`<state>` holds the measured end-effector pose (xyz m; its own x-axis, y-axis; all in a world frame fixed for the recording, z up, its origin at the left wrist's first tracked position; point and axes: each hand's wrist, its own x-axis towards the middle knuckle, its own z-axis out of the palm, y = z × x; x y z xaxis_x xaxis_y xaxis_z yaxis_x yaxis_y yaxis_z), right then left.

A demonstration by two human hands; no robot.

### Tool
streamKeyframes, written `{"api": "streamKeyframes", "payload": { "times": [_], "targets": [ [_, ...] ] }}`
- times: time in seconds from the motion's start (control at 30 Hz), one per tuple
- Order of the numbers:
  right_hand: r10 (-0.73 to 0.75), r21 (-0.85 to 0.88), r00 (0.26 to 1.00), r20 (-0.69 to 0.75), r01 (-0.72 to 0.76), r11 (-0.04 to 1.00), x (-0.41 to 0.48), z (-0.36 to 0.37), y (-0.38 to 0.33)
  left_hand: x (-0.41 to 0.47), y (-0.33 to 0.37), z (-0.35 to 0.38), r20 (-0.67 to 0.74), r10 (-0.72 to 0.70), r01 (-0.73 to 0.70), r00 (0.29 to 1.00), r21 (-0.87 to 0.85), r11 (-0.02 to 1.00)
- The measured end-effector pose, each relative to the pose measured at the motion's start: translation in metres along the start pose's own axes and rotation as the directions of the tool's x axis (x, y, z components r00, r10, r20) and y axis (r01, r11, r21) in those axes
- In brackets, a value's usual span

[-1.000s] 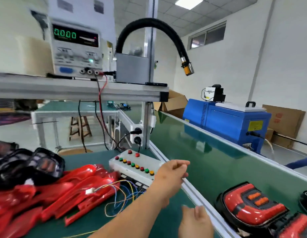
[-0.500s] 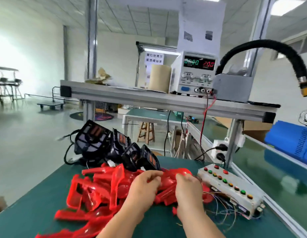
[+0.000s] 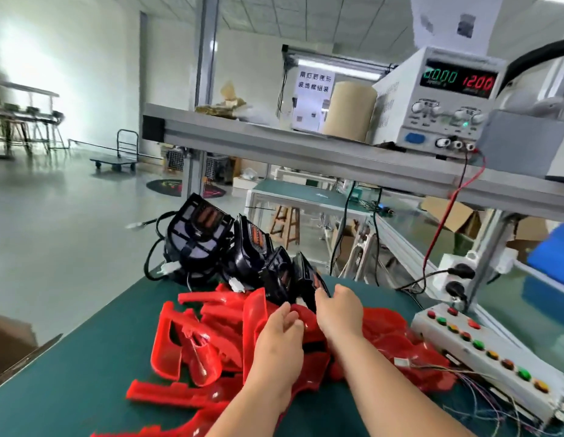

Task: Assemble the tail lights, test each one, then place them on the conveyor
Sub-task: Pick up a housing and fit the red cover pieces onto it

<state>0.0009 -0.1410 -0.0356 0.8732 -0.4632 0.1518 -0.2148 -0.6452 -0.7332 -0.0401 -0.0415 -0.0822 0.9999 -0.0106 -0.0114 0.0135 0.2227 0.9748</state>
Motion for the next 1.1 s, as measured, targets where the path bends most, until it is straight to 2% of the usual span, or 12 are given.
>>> {"api": "streamKeyframes", "payload": {
  "times": [0.3,0.43,0.67,0.83,0.97,1.1],
  "targets": [
    [-0.15,-0.144,0.985,0.088,0.162,0.976,0.016,0.01,0.006,-0.001,0.002,0.001,0.014,-0.01,0.01,1.0,-0.06,0.998],
    [-0.198,-0.224,0.978,0.073,0.209,0.952,0.024,0.013,0.002,-0.002,0.004,0.001,0.013,-0.004,0.005,1.0,-0.07,0.998],
    [-0.341,-0.42,0.937,0.079,0.342,0.841,0.029,0.015,0.0,-0.006,0.006,-0.001,0.048,-0.01,0.015,0.999,-0.098,0.995],
    [-0.443,-0.414,0.893,-0.076,0.377,0.829,0.032,0.003,0.007,-0.011,0.009,-0.003,0.077,-0.023,0.03,0.997,-0.092,0.995],
    [-0.449,-0.288,0.876,-0.176,0.39,0.874,0.03,-0.011,0.008,-0.016,0.015,-0.006,0.117,-0.042,0.057,0.992,-0.126,0.99],
    [-0.492,-0.174,0.84,-0.228,0.462,0.87,0.022,-0.025,0.008,-0.021,0.021,-0.004,0.146,-0.036,0.07,0.989,-0.235,0.969]
  ]
}}
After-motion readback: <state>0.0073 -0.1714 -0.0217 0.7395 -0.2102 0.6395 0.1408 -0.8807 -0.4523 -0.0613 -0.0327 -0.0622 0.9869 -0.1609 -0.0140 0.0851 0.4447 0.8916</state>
